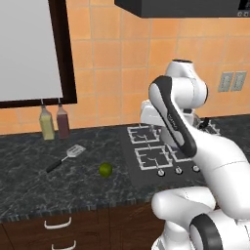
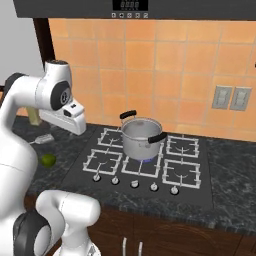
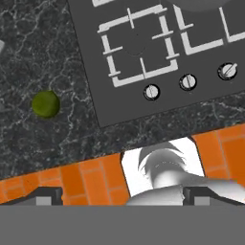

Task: Put the lime and broccoli in the pot. Retrieve the spatula and lightly stir the vegetables in the pot.

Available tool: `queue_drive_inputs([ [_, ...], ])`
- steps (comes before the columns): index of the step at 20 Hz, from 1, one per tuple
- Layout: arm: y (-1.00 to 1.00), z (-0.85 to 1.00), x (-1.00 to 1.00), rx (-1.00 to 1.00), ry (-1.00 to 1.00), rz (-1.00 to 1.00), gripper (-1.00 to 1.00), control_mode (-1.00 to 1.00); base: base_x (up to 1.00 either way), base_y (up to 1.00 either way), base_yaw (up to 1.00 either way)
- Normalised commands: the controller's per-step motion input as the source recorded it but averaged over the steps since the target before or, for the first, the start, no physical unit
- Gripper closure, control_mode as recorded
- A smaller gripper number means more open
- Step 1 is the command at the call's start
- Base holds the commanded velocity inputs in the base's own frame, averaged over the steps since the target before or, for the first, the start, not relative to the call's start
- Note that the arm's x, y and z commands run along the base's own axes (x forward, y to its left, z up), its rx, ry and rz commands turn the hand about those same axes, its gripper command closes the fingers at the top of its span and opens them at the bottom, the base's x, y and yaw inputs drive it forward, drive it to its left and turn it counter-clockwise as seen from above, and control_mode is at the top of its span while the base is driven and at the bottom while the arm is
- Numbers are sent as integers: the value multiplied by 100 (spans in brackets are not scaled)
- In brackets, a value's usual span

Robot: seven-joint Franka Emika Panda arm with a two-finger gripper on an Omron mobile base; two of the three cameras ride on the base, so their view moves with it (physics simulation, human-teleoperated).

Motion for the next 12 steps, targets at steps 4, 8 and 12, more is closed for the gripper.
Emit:
queue_drive_inputs([
  [4, 96, -62, 27, -5, 8, 12, -100, -100, 0, 0, 0],
  [8, 56, -45, 35, 0, 0, 0, -100, -100, 0, 0, 0],
  [12, 44, -57, 33, 0, 0, 0, -100, -100, 0, 0, 0],
])
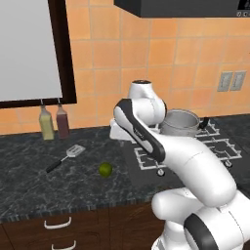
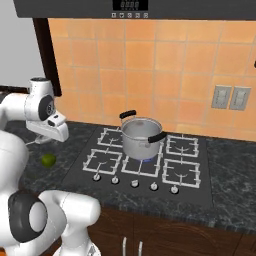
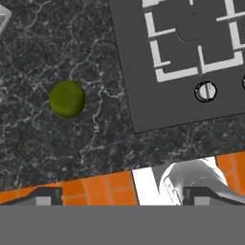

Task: Put the lime and broccoli in the pot. Retrieve the spatula and lightly stir the vegetables in the pot.

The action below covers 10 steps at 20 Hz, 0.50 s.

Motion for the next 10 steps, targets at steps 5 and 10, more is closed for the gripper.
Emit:
queue_drive_inputs([
  [5, 60, -45, 21, 0, 2, 0, -100, -100, 0, 0, 0],
  [10, 49, -36, 38, -3, 0, 0, -100, -100, 0, 0, 0],
])
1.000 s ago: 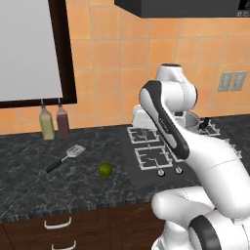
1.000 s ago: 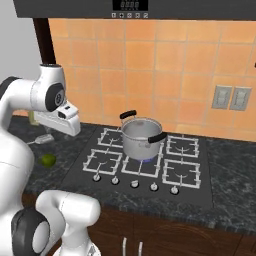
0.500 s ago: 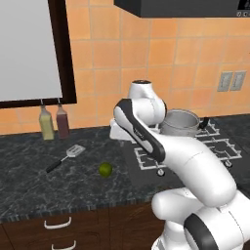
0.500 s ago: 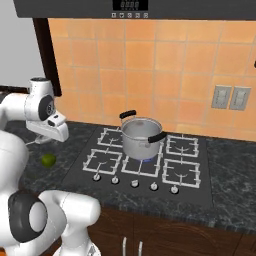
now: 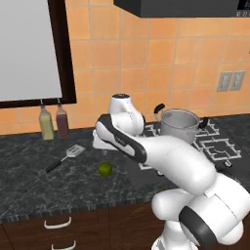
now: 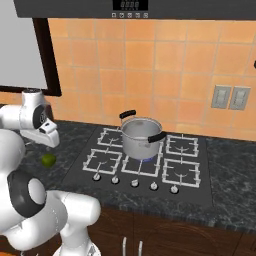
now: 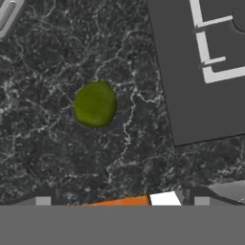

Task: Put the lime and broccoli in the pot. Retrieve the spatula and lightly stir the vegetables in the pot.

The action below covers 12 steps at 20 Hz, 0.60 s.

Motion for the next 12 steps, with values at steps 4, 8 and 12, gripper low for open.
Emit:
queue_drive_inputs([
  [4, 29, -34, 36, -8, -7, 0, -100, -100, 0, 0, 0],
  [8, 21, -28, 21, -6, -3, 0, -100, -100, 0, 0, 0],
  [12, 0, -27, 10, 0, 0, -1, -100, -100, 0, 0, 0],
])
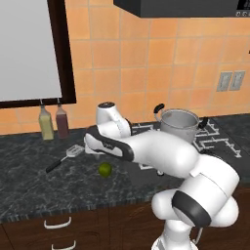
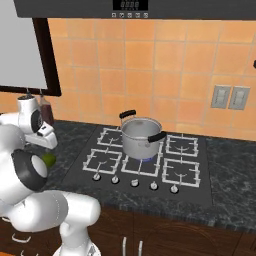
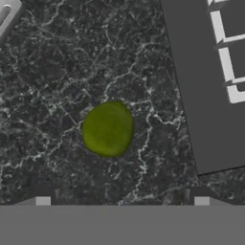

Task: Put the lime and broccoli in the pot. Retrieve the spatula and lightly stir the vegetables in the pot.

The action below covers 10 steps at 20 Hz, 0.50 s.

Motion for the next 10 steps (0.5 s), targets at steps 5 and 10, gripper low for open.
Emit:
queue_drive_inputs([
  [5, 0, -39, 11, -1, 0, -2, -100, -100, 0, 0, 0],
  [10, 1, -39, 11, -2, 0, -1, -100, -100, 0, 0, 0],
])
